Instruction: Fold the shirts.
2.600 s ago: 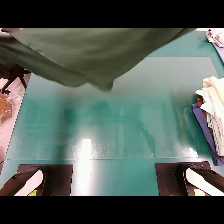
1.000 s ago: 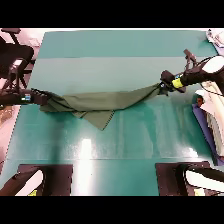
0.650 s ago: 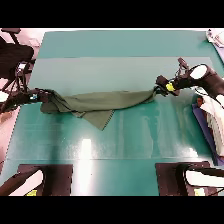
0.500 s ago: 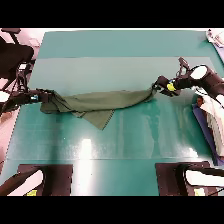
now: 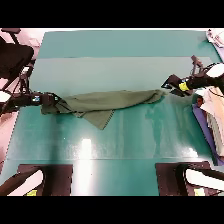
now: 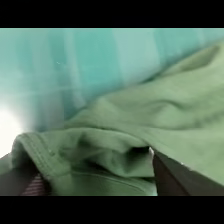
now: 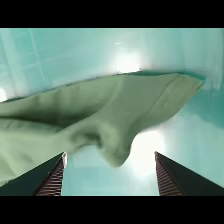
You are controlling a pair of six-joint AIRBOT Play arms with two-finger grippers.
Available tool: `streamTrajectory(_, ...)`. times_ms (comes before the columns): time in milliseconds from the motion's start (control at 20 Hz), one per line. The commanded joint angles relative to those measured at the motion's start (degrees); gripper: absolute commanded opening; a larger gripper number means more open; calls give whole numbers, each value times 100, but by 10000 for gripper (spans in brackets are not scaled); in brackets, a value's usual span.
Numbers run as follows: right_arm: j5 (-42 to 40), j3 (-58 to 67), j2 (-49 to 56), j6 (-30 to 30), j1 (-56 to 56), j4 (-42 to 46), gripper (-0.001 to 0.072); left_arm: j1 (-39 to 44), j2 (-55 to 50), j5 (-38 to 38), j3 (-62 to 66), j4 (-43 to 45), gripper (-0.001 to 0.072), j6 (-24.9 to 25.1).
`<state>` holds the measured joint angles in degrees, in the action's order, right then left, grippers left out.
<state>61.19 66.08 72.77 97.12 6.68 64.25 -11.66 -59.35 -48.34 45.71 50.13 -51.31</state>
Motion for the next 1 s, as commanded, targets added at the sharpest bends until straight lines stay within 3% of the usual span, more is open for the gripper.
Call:
streamTrajectory(0, 160, 0, -658, -186, 42, -2, 631, 0, 275, -437, 81, 33, 646, -437)
streamTrajectory(50, 205, 0, -831, -280, 42, -4, 631, 0, 470, -444, 149, 46, 647, -452)
streamTrajectory(100, 256, 0, -984, -365, 42, -2, 632, 0, 686, -431, 234, 127, 703, -584)
streamTrajectory(250, 376, 0, -1335, -540, 44, 37, 631, 0, 1261, -544, 573, 682, 703, -1283)
streamTrajectory(400, 380, 0, -1493, -625, 42, 37, 631, 0, 1648, -1252, 824, 994, 703, -2306)
streamTrajectory(550, 387, 0, -1462, -625, 42, 33, 631, 2, 1823, -2190, 756, 1241, 701, -3888)
streamTrajectory(600, 385, 0, -1434, -634, 42, 28, 631, 2, 1843, -2347, 656, 1405, 701, -3995)
streamTrajectory(750, 391, 0, -1327, -634, 42, 31, 631, 2, 1906, -1825, 140, 1875, 701, -4430)
streamTrajectory(950, 417, 0, -1115, -686, 11, -35, 629, 2, 1888, -256, -798, 1493, 701, -4979)
